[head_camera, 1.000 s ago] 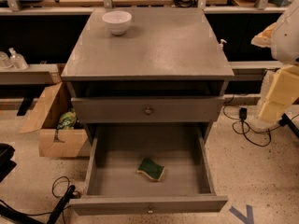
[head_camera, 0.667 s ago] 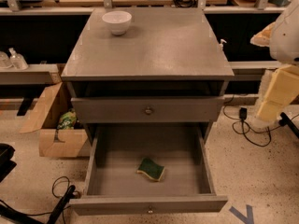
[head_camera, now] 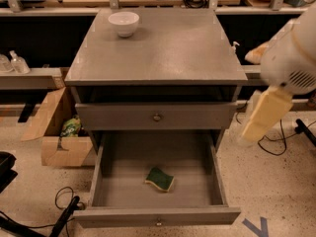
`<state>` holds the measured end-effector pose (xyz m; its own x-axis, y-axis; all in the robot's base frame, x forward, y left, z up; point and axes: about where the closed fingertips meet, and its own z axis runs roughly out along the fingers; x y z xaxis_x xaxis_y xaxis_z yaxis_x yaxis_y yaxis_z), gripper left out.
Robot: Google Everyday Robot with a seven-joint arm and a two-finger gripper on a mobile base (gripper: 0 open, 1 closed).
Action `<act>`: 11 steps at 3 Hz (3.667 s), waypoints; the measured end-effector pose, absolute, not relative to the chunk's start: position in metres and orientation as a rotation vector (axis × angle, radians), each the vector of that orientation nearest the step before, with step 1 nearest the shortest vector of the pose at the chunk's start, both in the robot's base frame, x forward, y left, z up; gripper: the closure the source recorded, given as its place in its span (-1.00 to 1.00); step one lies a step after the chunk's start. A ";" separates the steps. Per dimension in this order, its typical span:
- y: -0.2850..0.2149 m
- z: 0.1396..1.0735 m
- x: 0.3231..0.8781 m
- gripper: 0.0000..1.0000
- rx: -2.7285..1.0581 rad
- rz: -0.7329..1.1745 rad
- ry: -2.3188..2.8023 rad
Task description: Pick sponge from middle drawer and place on counter
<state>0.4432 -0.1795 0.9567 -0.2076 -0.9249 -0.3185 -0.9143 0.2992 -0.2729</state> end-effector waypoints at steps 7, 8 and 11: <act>-0.058 0.718 0.537 -1.00 -1.272 0.203 1.961; -0.046 0.702 0.553 -1.00 -1.216 0.268 1.883; -0.031 0.541 0.575 -1.00 -1.457 0.440 1.691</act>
Offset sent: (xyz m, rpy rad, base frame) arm 0.1137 0.1116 -0.1464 0.3564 -0.4326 -0.1271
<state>0.5754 -0.0306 0.5410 0.0280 -0.6371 -0.7703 -0.9317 0.2625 -0.2510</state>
